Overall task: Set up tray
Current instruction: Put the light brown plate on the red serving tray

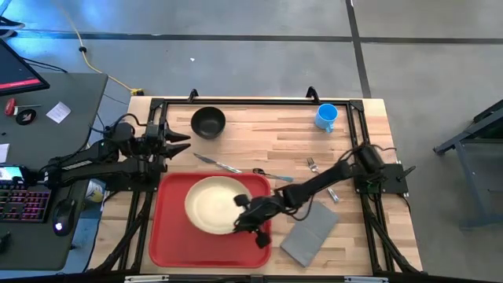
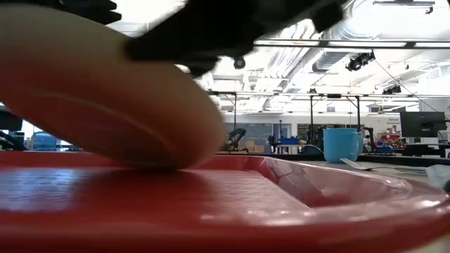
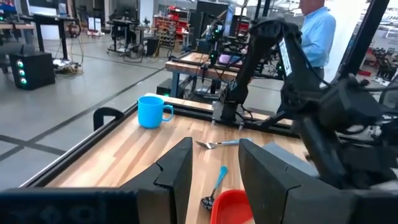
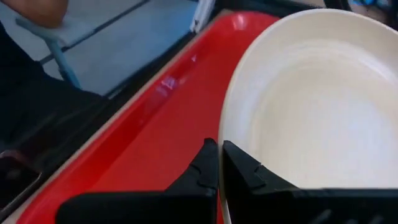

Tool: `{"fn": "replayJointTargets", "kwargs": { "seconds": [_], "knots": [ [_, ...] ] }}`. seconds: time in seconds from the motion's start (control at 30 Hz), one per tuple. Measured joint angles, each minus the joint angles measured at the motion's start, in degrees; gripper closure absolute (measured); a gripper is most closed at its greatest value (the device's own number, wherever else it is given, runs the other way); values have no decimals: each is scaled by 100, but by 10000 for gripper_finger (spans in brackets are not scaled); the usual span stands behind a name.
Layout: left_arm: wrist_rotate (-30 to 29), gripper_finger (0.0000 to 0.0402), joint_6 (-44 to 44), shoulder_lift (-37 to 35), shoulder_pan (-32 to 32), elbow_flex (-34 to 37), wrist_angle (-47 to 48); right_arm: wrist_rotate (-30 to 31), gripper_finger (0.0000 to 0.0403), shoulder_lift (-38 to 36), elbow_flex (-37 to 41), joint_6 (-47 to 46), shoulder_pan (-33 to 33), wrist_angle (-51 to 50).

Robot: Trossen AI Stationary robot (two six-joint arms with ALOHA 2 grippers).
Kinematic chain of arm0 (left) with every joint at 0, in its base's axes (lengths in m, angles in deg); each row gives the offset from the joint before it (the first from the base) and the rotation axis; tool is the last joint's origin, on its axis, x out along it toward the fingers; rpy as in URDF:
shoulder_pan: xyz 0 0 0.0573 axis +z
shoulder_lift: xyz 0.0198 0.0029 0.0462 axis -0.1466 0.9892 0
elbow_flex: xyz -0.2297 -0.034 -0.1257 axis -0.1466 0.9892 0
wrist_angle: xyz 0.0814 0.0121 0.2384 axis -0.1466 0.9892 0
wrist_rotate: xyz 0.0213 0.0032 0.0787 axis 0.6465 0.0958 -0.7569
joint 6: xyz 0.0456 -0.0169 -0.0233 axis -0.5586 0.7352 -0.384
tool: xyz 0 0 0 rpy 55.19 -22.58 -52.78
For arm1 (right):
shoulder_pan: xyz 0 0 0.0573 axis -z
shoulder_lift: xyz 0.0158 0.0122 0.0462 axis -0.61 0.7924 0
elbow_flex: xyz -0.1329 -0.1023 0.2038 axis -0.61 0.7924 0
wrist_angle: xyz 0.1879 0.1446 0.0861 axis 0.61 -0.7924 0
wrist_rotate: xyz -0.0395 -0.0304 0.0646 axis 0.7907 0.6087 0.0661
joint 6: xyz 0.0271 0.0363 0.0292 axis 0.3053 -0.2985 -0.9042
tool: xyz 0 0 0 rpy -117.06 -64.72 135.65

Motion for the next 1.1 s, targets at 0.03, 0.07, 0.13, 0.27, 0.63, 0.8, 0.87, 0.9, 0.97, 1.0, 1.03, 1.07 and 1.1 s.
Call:
{"fn": "replayJointTargets", "kwargs": {
  "seconds": [0.03,0.07,0.13,0.27,0.63,0.8,0.87,0.9,0.97,1.0,1.03,1.07,1.1],
  "knots": [
    [2,236,-18,0,0,0,-8,-140,403,156,-248,58,22,-125],
    [0,236,-26,0,0,0,-10,-260,403,314,-516,129,47,-295],
    [2,236,-34,0,0,0,-8,-407,403,640,-1033,237,57,-756],
    [20,236,-1,0,0,0,21,-439,403,1197,-1945,364,53,-1675],
    [278,236,657,2,-2,4,314,-487,403,1654,-2654,309,62,-1290],
    [289,236,762,2,-2,4,890,-226,403,1656,-2652,42,51,-1246],
    [294,236,768,2,-2,4,1019,-67,403,1656,-2652,-110,46,-1330],
    [306,236,782,2,-2,4,1058,-33,403,1656,-2649,-207,41,-1356],
    [383,236,812,2,-2,4,1127,72,403,1656,-2649,-378,13,-1406],
    [432,236,811,2,-2,4,1168,148,403,1656,-2649,-459,-11,-1423],
    [458,236,785,2,-2,4,1172,209,403,1656,-2649,-554,-39,-1435],
    [493,236,734,2,-2,4,1165,224,403,1656,-2649,-667,-65,-1460],
    [524,236,690,2,-2,4,1162,221,403,1656,-2649,-818,-83,-1488]
  ]
}}
